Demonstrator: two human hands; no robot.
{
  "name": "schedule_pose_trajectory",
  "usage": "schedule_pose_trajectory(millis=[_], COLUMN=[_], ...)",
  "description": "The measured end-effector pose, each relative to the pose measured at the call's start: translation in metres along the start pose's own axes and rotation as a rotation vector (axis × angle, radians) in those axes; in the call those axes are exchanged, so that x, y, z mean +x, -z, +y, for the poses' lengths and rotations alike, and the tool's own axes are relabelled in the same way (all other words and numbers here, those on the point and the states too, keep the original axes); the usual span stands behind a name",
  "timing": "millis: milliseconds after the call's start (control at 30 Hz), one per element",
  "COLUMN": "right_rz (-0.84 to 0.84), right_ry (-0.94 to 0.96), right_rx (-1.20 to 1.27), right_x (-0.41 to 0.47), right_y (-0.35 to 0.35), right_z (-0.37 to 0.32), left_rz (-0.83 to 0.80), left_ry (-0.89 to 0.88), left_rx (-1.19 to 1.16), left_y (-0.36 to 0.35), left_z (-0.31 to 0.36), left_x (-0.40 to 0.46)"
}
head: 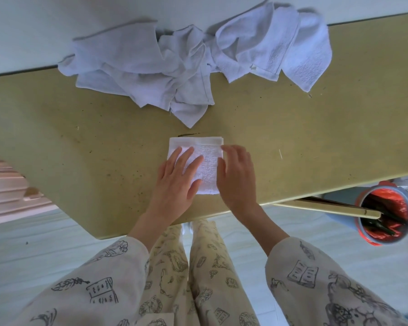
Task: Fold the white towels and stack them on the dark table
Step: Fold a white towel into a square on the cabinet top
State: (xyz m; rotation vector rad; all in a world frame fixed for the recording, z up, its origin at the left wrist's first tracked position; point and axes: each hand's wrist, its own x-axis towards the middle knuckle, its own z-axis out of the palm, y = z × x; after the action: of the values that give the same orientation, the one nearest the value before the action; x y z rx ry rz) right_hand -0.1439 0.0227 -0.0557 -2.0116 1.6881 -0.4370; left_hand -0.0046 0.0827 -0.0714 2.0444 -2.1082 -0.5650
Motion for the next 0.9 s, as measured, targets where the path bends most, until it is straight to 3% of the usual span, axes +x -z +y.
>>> schedule_pose_trajectory(millis=[67,133,433,900], right_rz=[-0.016,-0.075,-0.144,-0.121], right_ry=[0.229,0.296,0.297,0.271], right_rx=[-0.146,-0.251,-0.334,-0.351], right_x=[-0.012,-0.016,-0.008,-0.008], right_y=[-0.015,-0.027,-0.048,-0.051], right_z=[0.002,0.005,0.019,0.017], left_rz=[0.025,0.044,0.108,0.137], left_ry=[0.017,0.053,0.174,0.203], left_rx=[-0.091,-0.166,-0.192,0.058], left_y=[0.004,0.005,-0.016,-0.024], left_z=[-0.002,-0.006,-0.006,-0.020], left_x=[-0.010,-0.024,-0.038,-0.022])
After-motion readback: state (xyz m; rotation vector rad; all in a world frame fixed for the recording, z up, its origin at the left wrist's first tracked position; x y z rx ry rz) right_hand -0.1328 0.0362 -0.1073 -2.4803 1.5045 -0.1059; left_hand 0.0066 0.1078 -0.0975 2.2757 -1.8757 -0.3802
